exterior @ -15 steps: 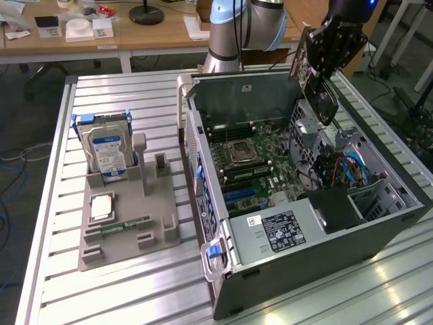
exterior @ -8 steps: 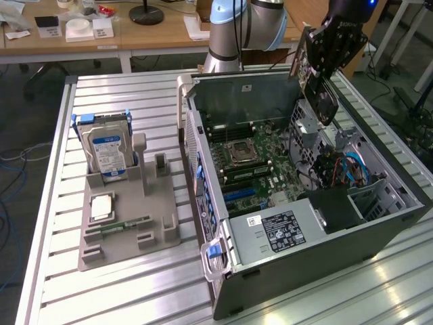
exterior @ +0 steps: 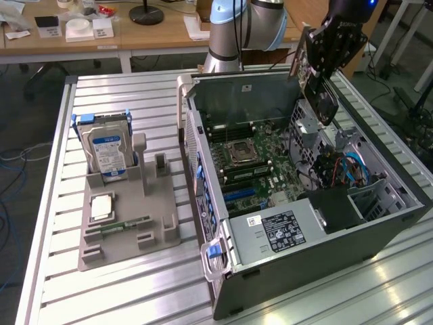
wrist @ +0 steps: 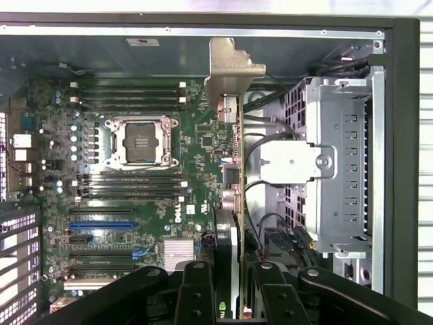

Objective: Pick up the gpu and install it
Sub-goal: 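Insert the gpu into the slot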

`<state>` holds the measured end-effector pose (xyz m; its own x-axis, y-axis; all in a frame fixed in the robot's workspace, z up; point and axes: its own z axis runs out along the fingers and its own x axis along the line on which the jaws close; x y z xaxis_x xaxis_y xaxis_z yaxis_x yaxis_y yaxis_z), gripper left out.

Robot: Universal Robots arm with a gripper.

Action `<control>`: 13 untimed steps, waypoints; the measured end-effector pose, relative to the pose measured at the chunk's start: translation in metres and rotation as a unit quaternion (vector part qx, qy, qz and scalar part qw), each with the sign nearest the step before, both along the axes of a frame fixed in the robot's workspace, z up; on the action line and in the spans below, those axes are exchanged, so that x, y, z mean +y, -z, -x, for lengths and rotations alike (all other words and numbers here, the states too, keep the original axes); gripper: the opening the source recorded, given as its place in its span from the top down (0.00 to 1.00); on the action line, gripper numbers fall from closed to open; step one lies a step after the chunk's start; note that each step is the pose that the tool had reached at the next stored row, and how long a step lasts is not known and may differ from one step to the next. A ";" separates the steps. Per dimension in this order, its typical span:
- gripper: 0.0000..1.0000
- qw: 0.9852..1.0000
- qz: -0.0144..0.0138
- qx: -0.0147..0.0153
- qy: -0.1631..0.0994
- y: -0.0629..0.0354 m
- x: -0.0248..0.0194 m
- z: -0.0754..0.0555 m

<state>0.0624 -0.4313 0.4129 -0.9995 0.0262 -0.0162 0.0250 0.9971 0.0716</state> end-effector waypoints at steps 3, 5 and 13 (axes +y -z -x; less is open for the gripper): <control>0.73 1.000 0.000 0.000 -0.012 0.0000 0.0000 0.001; 0.73 1.000 0.000 0.000 -0.025 0.0000 0.0000 0.001; 0.73 0.996 0.000 0.000 -0.085 0.0004 0.0000 0.001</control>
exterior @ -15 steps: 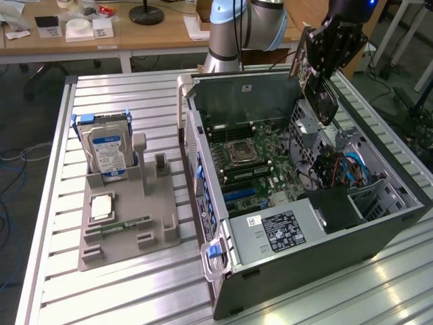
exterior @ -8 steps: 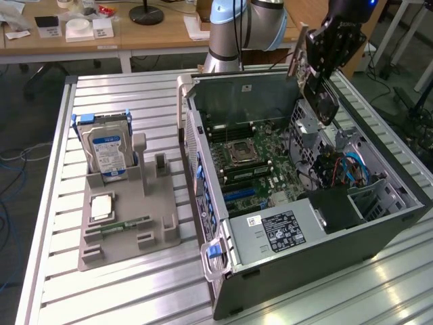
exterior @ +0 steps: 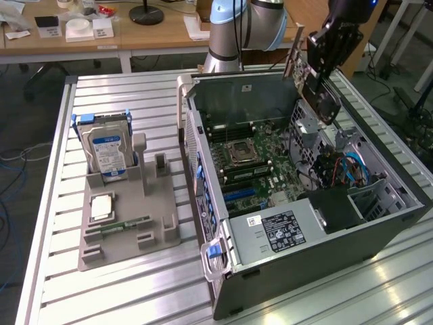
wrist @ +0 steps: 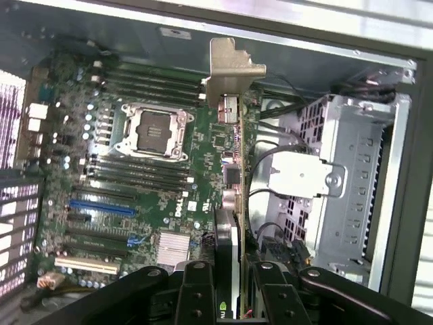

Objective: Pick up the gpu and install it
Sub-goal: 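Insert the gpu into the slot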

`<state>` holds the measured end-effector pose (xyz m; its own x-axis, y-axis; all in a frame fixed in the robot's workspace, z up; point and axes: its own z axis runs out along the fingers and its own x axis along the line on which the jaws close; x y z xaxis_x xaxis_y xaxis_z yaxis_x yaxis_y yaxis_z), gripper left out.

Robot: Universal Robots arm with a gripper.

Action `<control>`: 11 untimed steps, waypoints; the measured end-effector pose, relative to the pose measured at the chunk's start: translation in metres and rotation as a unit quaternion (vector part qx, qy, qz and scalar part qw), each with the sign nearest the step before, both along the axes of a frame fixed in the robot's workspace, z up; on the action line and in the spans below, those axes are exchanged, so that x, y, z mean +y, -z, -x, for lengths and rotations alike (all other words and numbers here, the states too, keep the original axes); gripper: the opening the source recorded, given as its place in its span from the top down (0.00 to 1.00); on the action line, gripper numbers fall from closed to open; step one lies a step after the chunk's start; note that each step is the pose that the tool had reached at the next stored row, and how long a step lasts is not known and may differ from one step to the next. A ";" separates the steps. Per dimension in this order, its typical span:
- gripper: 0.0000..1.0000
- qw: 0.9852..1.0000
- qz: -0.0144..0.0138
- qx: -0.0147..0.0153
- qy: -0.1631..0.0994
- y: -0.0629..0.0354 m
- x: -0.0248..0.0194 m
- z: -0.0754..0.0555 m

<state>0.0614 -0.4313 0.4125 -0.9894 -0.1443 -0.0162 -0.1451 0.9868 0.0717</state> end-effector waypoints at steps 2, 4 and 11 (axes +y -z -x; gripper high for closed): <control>0.73 1.000 0.000 0.000 -0.016 0.0001 0.0000 0.000; 0.73 1.000 0.000 0.000 -0.030 0.0002 0.0000 0.000; 0.73 0.996 0.000 0.000 -0.091 0.0005 0.0000 0.000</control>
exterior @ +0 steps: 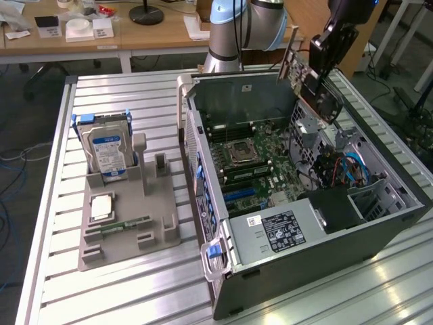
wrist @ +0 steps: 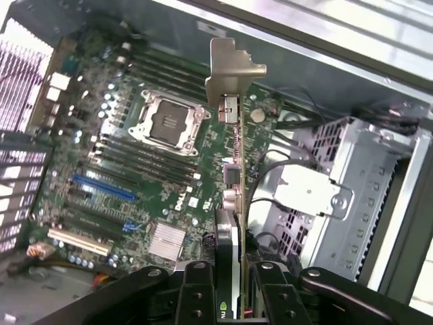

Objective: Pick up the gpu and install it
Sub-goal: 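Insert the gpu into the slot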

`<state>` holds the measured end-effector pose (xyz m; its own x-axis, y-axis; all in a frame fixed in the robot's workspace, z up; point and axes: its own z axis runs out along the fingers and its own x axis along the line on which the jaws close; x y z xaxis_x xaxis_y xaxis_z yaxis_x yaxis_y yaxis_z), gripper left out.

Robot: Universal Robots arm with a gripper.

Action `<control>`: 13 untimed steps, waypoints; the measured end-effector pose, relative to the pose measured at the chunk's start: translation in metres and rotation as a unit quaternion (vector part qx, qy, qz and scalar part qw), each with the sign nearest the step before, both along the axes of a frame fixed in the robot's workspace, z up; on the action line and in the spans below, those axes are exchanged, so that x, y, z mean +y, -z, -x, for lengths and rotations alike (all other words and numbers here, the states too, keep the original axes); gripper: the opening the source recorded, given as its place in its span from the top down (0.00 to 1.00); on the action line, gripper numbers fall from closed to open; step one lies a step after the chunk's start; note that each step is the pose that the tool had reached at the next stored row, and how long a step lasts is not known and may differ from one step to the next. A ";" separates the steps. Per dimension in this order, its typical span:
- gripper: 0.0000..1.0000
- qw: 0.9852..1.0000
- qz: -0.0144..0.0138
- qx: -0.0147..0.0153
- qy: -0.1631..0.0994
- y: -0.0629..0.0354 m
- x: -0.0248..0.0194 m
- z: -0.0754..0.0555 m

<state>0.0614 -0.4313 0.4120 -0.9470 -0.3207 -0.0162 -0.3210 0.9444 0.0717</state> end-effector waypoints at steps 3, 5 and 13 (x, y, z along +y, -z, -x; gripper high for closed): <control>0.73 1.000 0.000 0.000 -0.028 0.0001 0.0000 0.000; 0.73 0.999 0.000 0.000 -0.046 0.0002 0.0000 0.000; 0.73 0.993 0.000 0.000 -0.118 0.0007 0.0000 0.000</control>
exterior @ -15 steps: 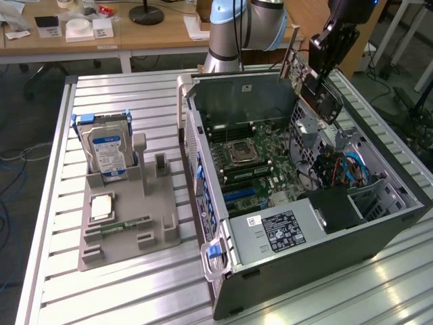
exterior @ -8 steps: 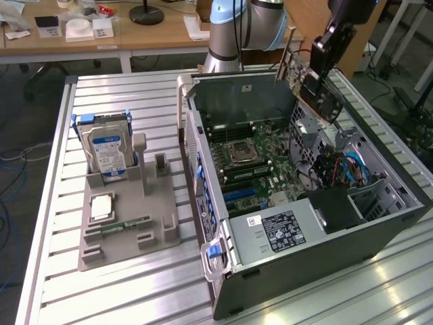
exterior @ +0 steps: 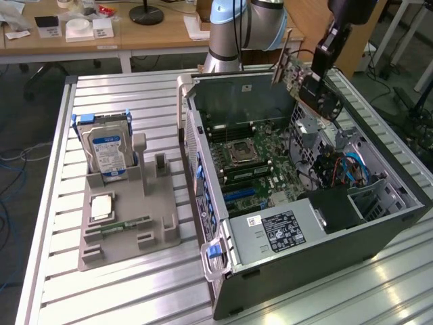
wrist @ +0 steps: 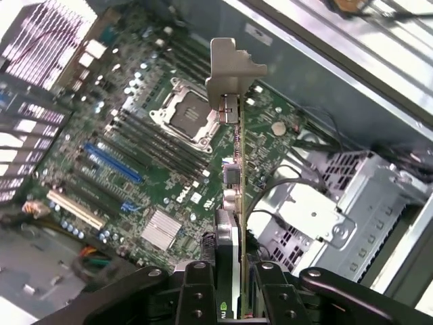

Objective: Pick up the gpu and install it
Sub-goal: 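Insert the gpu into the slot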

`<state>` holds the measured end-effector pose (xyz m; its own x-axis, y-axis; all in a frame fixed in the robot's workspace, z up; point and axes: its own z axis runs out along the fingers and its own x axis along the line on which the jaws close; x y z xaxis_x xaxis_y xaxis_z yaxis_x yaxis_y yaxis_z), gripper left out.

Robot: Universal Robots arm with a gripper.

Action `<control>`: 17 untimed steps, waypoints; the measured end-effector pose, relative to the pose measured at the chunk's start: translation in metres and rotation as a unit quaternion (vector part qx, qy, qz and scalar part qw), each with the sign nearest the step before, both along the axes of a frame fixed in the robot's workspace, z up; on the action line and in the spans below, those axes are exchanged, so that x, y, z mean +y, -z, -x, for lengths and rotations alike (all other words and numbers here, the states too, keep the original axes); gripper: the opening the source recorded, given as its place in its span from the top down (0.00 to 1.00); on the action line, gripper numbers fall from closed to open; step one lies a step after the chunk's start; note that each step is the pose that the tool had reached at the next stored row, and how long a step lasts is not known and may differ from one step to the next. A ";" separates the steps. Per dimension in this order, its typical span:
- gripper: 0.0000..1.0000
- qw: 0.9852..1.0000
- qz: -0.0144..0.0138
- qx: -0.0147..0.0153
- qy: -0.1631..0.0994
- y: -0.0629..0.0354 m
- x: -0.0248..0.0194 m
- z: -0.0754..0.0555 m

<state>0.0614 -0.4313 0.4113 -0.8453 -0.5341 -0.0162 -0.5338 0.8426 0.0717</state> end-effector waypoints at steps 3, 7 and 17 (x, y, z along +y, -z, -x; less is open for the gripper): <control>0.73 1.000 0.000 0.000 -0.027 0.0002 0.0000 0.000; 0.73 0.998 0.000 0.000 -0.064 0.0003 0.0000 0.000; 0.73 0.988 0.000 0.000 -0.153 0.0008 0.0000 0.000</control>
